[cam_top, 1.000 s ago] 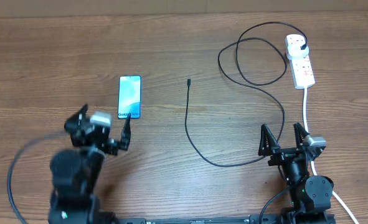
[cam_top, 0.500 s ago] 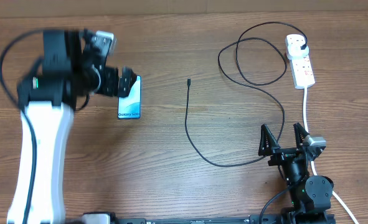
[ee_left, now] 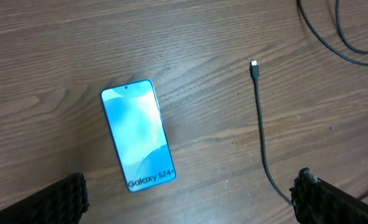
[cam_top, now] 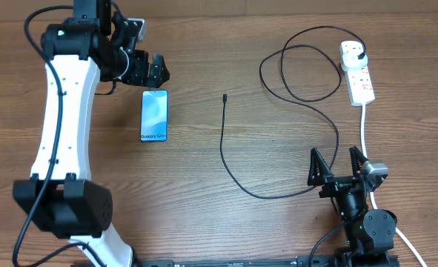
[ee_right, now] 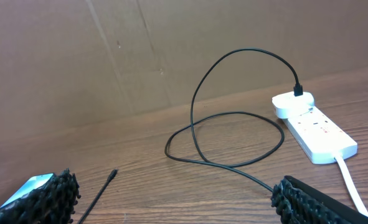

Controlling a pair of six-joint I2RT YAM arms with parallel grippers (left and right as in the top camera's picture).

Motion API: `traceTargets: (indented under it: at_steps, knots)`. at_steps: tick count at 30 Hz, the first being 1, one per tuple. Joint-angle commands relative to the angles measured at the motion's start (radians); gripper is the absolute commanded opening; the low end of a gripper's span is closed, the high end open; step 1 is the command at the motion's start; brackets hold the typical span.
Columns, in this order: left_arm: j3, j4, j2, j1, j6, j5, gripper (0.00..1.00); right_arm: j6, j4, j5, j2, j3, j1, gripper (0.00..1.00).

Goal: Plug charger to phone and switch on socket
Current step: 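Move the left gripper forward over the Galaxy phone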

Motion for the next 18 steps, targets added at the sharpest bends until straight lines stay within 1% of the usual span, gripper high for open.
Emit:
traceTargets:
  at_steps: [1, 3, 5, 13, 18]
  knots:
    - [0.024, 0.008, 0.058, -0.009, -0.076, -0.071, 1.0, 0.005, 0.006, 0.013, -0.008, -0.01, 0.005, 1.0]
    - [0.024, -0.002, 0.093, -0.013, -0.151, -0.184, 1.0, 0.005, 0.006, 0.013, -0.008, -0.01, 0.005, 1.0]
    - [0.024, -0.014, 0.132, -0.017, -0.177, -0.227, 1.0, 0.005, 0.006, 0.013, -0.008, -0.01, 0.005, 1.0]
    - [0.022, -0.04, 0.278, -0.026, -0.2, -0.199, 1.0, 0.005, 0.006, 0.013, -0.008, -0.01, 0.005, 1.0]
    - [0.012, -0.021, 0.34, -0.056, -0.199, -0.203, 1.0, 0.005, 0.006, 0.013, -0.008, -0.01, 0.005, 1.0]
